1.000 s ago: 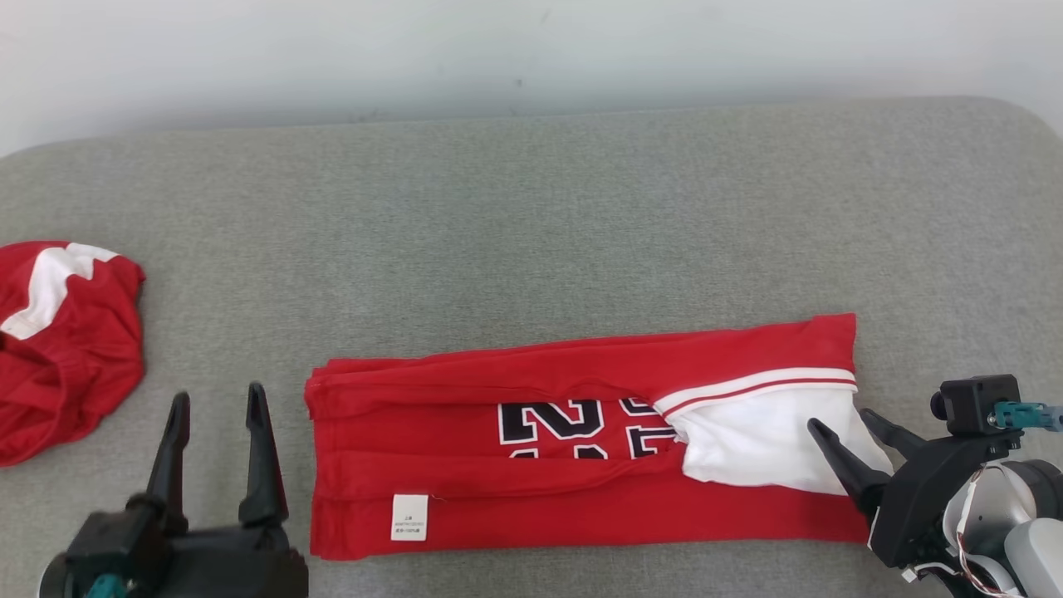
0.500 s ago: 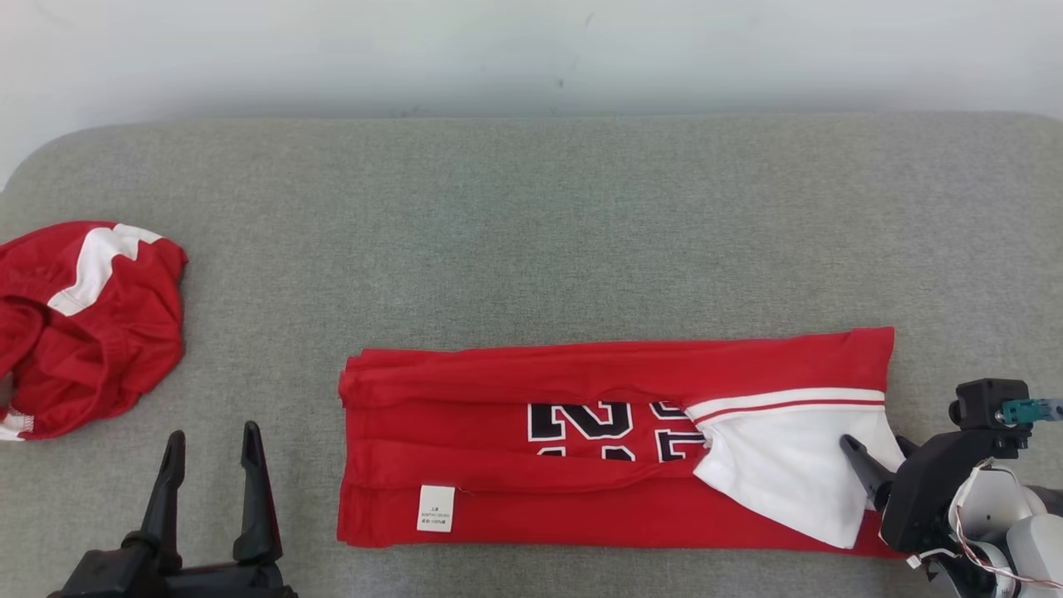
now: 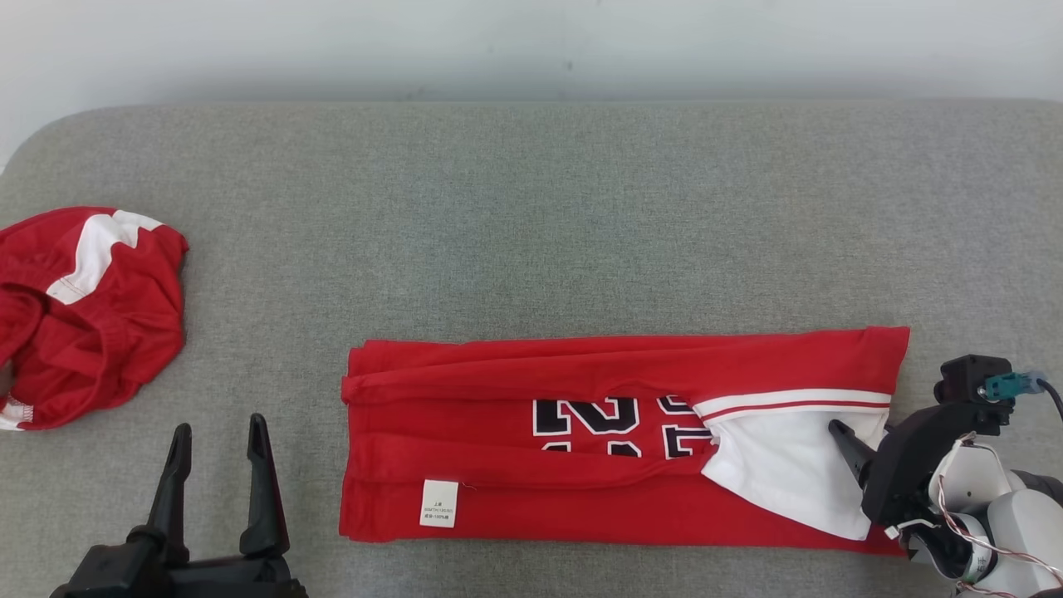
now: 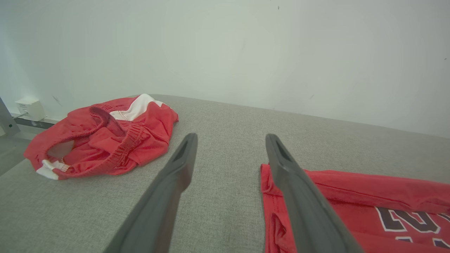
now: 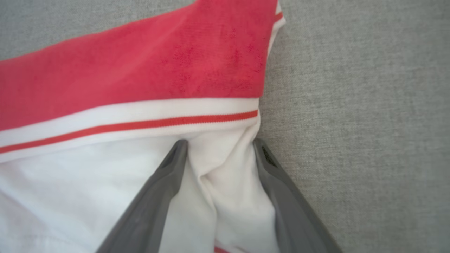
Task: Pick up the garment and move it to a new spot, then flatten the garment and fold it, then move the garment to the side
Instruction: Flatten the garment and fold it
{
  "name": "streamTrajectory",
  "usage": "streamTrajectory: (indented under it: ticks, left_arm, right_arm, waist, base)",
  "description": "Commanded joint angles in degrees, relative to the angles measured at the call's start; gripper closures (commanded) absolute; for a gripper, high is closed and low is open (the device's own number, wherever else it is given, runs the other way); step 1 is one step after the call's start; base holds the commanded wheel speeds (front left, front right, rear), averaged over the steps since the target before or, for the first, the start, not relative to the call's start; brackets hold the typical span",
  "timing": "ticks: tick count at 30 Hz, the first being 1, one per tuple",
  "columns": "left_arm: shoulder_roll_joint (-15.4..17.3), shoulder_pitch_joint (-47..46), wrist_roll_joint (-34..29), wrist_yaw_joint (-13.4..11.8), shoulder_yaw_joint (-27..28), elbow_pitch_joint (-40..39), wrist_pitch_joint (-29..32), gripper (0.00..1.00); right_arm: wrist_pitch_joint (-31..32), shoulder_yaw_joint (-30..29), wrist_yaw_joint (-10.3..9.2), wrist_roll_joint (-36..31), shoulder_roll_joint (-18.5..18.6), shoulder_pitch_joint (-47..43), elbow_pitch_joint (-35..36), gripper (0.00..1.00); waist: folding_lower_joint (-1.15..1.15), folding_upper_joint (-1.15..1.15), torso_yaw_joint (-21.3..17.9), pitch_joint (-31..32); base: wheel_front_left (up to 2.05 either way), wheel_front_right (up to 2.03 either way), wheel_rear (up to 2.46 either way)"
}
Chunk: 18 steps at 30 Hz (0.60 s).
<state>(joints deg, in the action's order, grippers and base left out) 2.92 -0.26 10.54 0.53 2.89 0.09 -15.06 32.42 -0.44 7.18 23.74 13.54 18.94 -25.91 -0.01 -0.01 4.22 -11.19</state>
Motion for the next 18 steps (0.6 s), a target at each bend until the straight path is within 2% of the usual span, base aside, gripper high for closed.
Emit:
streamTrajectory:
  ticks: [1,8,18]
  left_arm:
    - [-0.03,-0.57,0.3,-0.06,-0.08,-0.28,-0.13,0.0]
    - [-0.03,-0.72,0.28,-0.17,-0.23,-0.49,-0.13,0.0]
    - [-0.02,-0.64,-0.02,-0.31,-0.3,-1.04,-0.13,0.0]
  right_arm:
    - [1.51,1.96,0.56,-0.19,-2.94,-0.97,-1.52,1.0]
    - [0.14,-0.34,0.22,-2.92,-1.95,0.03,-2.1,1.0]
    - [-1.32,-11.44,0.2,-11.81,2.11,0.47,2.04,1.0]
  waist:
    - [0.01,0.01,0.18,-0.24]
    - [0.01,0.01,0.48,-0.74]
    - [0.01,0.01,-0.63,-0.84]
  base:
    - [0.0,0.0,0.0]
    - [0.0,0.0,0.0]
    - [0.0,0.0,0.0]
